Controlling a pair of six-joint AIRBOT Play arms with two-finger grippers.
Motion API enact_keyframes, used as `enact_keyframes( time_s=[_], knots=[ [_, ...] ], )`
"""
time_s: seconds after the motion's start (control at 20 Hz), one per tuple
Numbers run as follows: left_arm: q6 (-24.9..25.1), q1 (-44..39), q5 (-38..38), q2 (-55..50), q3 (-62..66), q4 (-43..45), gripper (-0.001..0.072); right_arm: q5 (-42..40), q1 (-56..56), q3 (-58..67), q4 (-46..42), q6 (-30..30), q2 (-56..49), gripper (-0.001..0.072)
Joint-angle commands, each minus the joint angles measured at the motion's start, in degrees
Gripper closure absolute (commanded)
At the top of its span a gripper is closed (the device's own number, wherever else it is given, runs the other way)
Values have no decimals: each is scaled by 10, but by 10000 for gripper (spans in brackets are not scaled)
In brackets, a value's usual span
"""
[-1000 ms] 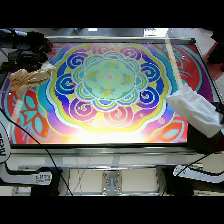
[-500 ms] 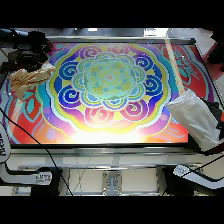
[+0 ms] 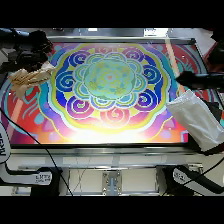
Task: Fold the shirts.
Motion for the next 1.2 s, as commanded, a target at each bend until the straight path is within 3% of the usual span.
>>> enact_keyframes(
  time_s=[0.0, 0.25, 0.4, 0.55, 1.15],
  knots=[
    [-10, 0, -43, 0, 0, -8, 688, -81, 158, -31, 57, -19, -70, 328],
    [-10, 0, -47, 0, 0, -7, 688, -55, 264, -35, 45, -16, -145, 328],
    [-10, 0, -47, 0, 0, -7, 688, -19, 311, -35, 38, 52, -147, 331],
    [-10, 0, -47, 0, 0, -7, 688, -21, 345, -35, 41, 56, -147, 330],
    [-10, 0, -47, 0, 0, -7, 688, -21, 358, -35, 40, 56, -147, 330]
  ],
)
